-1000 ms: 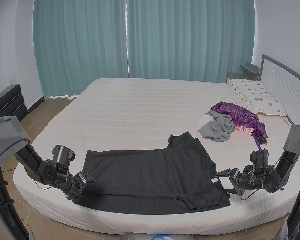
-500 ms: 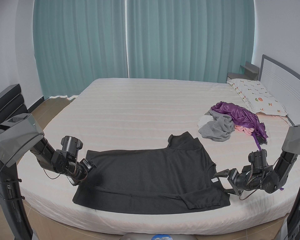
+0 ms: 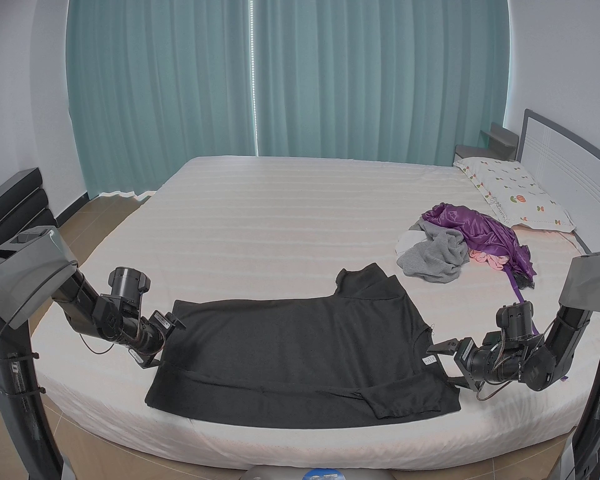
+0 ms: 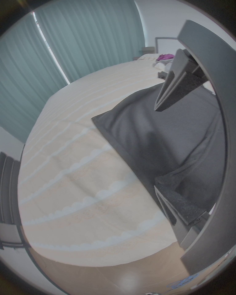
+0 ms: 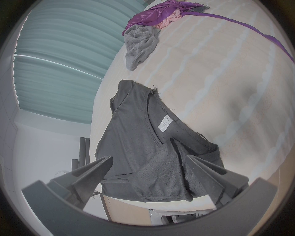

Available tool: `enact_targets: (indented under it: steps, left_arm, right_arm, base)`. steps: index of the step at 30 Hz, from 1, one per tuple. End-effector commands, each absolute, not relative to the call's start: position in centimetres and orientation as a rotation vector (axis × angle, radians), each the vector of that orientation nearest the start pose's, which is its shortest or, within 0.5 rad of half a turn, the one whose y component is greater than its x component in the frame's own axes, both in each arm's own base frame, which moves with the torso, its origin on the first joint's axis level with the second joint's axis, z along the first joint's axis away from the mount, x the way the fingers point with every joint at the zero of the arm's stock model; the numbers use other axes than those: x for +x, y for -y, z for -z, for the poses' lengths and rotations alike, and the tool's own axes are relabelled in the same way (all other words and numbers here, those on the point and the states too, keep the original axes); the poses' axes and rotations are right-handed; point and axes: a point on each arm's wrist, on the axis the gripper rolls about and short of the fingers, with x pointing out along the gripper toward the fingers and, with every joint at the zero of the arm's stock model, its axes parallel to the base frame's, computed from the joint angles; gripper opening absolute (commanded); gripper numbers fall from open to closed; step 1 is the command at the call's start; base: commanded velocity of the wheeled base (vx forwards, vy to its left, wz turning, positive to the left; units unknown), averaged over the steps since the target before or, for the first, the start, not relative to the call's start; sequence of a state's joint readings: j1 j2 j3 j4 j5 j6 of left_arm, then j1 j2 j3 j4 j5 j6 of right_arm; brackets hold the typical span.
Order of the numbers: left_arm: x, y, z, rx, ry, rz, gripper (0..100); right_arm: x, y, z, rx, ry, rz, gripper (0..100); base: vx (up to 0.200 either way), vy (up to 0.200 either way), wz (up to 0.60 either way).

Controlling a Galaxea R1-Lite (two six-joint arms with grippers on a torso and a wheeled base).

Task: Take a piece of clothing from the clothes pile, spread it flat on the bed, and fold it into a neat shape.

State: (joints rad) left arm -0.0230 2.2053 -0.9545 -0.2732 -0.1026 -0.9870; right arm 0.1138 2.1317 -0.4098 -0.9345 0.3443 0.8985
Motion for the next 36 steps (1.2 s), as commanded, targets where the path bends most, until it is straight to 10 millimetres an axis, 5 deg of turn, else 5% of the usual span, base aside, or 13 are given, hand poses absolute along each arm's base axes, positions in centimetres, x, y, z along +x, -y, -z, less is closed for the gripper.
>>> enact_targets:
  steps: [1,16,31,32,36]
  left_arm:
    - [34.0,-0.1,-3.0,-0.897,-0.99,-0.248,100]
    - [32.9,-0.1,0.0,-0.515,-1.027,0.037,100]
    - [34.1,0.6,1.0,-0.506,-1.025,-0.006,100]
    - [34.1,0.5,1.0,-0.506,-1.025,-0.014,0]
    - [33.7,0.5,1.1,-0.51,-1.037,-0.035,0]
  right_arm:
    - [27.6,-4.0,0.3,0.926,-0.939,-0.05,100]
    - [27.4,-3.9,0.2,0.925,-0.941,-0.05,100]
    - [27.3,-4.4,0.4,0.915,-0.932,-0.072,100]
    - [27.2,-4.4,0.4,0.914,-0.929,-0.074,100]
    - [27.2,-4.3,0.3,0.915,-0.919,-0.079,100]
  base:
    - [0.0,0.0,0.0]
    - [0.0,0.0,0.0]
    - [0.0,0.0,0.0]
    - [0.0,0.0,0.0]
    - [0.0,0.0,0.0]
